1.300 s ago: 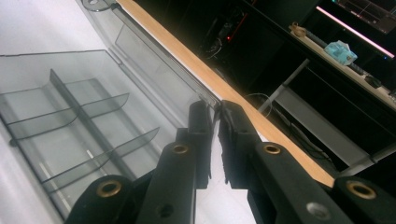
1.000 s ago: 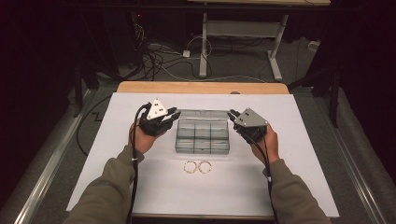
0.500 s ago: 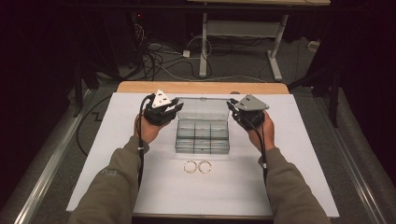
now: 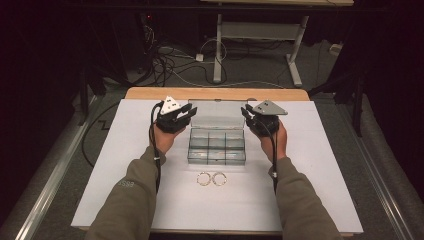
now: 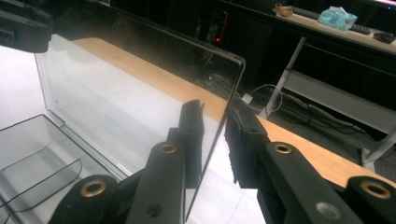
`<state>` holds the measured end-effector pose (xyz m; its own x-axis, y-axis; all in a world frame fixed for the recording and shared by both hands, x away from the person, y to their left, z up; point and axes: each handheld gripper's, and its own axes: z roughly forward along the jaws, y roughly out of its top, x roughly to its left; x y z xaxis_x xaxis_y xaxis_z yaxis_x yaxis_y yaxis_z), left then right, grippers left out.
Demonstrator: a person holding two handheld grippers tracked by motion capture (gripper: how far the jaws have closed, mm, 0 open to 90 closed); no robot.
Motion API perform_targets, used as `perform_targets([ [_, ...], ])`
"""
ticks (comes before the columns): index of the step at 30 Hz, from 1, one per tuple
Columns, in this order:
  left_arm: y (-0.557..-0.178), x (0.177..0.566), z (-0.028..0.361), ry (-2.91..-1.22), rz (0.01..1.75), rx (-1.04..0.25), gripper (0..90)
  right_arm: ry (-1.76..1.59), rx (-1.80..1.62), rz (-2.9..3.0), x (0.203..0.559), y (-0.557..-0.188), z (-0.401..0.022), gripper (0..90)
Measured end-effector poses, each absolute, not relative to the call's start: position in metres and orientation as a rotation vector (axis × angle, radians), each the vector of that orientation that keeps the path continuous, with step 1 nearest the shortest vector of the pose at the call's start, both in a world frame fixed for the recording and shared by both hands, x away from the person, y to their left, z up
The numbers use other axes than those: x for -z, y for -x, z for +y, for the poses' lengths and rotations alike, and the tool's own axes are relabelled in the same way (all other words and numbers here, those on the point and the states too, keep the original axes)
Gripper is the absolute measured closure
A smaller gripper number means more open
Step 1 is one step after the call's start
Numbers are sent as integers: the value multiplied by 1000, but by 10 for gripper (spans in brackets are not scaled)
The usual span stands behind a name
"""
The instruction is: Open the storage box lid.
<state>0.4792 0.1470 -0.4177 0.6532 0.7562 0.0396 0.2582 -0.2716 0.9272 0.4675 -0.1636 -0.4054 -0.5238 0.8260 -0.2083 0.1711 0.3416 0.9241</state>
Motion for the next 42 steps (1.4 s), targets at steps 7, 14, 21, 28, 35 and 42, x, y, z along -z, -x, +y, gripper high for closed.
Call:
perform_targets([
  [7, -483, 429, 144, -1821, 856, -588, 678, -923, -1185, 1923, 417, -473, -161, 748],
  [14, -485, 442, 142, -1831, 888, -568, 669, -953, -1163, 1936, 426, -477, -158, 739],
  [21, -485, 456, 140, -1850, 914, -535, 655, -1001, -1158, 1948, 435, -478, -156, 708],
  [28, -484, 466, 141, -1850, 935, -504, 653, -1034, -1155, 1966, 443, -479, -156, 704],
  [35, -484, 473, 141, -1839, 955, -487, 623, -1052, -1130, 1977, 450, -480, -156, 701],
  [42, -484, 474, 142, -1835, 957, -490, 622, -1057, -1118, 1986, 453, -481, -156, 678],
])
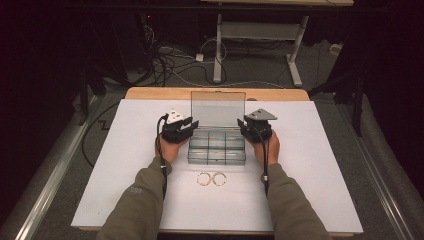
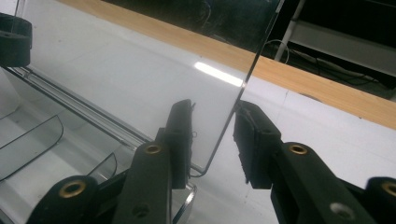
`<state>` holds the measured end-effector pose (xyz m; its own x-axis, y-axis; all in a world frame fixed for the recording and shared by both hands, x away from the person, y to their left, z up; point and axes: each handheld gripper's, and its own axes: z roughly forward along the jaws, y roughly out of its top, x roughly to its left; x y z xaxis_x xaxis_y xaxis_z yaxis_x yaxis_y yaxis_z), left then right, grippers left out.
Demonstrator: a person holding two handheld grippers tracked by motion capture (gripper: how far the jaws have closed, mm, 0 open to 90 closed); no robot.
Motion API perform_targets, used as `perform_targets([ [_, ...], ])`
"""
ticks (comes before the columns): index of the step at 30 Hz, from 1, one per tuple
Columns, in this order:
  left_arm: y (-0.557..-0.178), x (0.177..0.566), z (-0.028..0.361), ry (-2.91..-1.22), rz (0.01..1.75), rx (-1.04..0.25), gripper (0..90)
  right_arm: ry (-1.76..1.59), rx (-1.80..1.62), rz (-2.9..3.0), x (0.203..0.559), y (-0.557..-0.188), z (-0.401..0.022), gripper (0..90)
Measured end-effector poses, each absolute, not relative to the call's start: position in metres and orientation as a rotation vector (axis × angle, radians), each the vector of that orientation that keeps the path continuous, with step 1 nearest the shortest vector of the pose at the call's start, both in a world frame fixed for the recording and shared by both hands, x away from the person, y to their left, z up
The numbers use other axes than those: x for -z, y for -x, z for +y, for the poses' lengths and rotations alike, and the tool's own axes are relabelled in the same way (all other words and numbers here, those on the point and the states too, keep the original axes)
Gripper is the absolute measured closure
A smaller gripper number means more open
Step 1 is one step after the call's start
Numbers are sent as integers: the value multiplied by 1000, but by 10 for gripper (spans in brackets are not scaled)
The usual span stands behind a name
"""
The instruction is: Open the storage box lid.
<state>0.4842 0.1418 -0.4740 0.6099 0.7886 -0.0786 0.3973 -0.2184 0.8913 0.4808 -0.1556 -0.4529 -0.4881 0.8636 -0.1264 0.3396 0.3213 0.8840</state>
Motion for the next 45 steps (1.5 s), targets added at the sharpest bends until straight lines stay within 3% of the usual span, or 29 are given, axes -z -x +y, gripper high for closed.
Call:
perform_targets([
  [13, -483, 475, 141, -1862, 973, -525, 612, -1059, -1094, 2036, 460, -482, -152, 668],
  [20, -481, 469, 142, -1916, 950, -563, 533, -1066, -1114, 2058, 456, -479, -154, 574],
  [28, -469, 450, 142, -1990, 856, -644, 422, -1012, -1132, 2043, 443, -469, -157, 534],
  [38, -452, 432, 145, -2024, 765, -643, 295, -915, -1148, 2028, 430, -449, -164, 463],
  [45, -430, 423, 145, -2031, 679, -630, 276, -890, -1153, 2011, 425, -435, -173, 389],
])
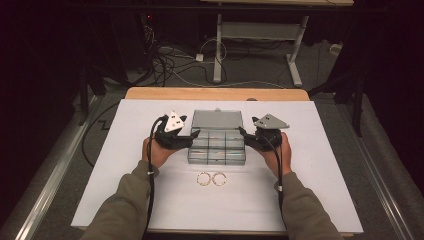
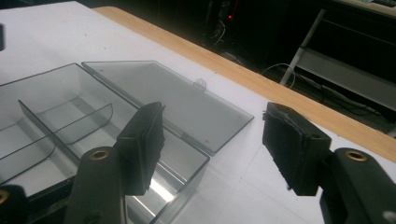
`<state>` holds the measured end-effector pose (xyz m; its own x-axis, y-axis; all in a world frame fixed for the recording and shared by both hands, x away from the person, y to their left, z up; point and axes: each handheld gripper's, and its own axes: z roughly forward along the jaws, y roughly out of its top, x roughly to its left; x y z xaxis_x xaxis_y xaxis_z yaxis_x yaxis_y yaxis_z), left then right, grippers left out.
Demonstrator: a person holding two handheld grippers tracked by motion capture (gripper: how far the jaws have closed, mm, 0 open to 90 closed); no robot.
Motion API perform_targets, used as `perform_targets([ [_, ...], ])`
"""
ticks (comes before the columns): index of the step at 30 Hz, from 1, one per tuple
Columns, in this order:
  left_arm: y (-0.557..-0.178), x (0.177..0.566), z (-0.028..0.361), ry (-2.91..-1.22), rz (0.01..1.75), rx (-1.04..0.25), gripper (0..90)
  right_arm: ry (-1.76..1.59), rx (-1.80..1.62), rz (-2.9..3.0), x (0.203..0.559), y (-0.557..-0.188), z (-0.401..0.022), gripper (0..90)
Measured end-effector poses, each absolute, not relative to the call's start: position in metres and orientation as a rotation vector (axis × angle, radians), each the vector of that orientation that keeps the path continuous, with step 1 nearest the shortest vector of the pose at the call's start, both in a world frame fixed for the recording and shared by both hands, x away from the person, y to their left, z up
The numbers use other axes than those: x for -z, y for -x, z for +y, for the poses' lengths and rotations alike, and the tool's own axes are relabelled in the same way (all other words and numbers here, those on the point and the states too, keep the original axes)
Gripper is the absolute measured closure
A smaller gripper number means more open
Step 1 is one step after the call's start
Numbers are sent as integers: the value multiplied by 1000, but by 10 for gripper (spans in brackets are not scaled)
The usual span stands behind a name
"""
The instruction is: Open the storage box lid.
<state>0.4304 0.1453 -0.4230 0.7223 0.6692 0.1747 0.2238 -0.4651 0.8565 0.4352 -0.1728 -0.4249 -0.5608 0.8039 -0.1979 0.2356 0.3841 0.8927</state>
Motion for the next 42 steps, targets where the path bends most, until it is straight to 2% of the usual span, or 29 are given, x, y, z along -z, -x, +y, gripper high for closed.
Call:
perform_targets([
  [11, -393, 418, 153, -2005, 601, -618, 205, -812, -1208, 2000, 410, -398, -184, 349],
  [25, -345, 432, 164, -2102, 537, -576, 201, -797, -1288, 2021, 416, -349, -202, 272],
  [32, -328, 444, 167, -2139, 538, -475, 200, -761, -1249, 2072, 426, -321, -210, 258],
  [42, -323, 467, 154, -2226, 567, -302, 152, -791, -1210, 2149, 445, -289, -220, 208],
])
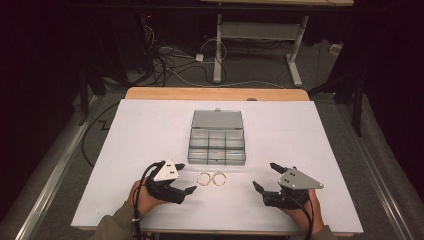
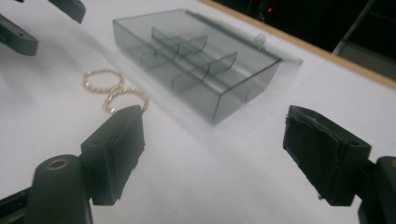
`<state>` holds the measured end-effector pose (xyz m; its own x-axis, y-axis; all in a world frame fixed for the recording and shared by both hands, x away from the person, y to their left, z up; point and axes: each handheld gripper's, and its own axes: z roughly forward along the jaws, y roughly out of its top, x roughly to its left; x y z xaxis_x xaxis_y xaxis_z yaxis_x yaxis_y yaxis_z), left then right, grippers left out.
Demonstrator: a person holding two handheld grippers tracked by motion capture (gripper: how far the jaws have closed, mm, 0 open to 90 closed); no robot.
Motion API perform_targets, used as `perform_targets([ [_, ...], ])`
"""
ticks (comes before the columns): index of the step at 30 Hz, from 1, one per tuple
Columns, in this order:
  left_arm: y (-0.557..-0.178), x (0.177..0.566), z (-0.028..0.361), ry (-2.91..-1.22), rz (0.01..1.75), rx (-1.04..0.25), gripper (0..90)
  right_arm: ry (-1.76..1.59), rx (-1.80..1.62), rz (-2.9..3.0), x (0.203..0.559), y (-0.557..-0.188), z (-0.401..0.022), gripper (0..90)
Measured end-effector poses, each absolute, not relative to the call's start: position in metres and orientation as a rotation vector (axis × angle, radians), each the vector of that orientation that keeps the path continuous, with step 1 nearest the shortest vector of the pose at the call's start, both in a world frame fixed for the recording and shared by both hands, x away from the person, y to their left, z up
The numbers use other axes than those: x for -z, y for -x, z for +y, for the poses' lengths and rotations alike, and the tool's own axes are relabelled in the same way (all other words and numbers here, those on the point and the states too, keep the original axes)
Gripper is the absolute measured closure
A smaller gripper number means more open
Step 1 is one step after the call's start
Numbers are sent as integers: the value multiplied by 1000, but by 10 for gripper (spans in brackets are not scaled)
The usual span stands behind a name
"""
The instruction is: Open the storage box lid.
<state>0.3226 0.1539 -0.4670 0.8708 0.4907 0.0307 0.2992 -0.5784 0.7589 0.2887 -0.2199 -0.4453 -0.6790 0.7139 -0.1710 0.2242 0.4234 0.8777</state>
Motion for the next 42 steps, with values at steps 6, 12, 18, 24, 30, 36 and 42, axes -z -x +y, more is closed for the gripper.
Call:
perform_targets([
  [6, -328, 475, 143, -2273, 576, -255, 144, -793, -1181, 2184, 458, -273, -230, 194],
  [12, -334, 481, 129, -2301, 590, -244, 145, -802, -1209, 2123, 458, -269, -245, 181],
  [18, -345, 483, 114, -2351, 603, -230, 172, -789, -1194, 2135, 463, -271, -246, 197],
  [24, -352, 483, 113, -2344, 599, -190, 233, -779, -1181, 2138, 464, -274, -245, 210],
  [30, -356, 483, 109, -2342, 596, -182, 260, -745, -1145, 2160, 468, -276, -242, 215],
  [36, -357, 482, 108, -2333, 586, -185, 348, -735, -1147, 2169, 469, -278, -240, 218],
  [42, -356, 482, 110, -2326, 575, -183, 449, -726, -1149, 2181, 470, -279, -238, 219],
])
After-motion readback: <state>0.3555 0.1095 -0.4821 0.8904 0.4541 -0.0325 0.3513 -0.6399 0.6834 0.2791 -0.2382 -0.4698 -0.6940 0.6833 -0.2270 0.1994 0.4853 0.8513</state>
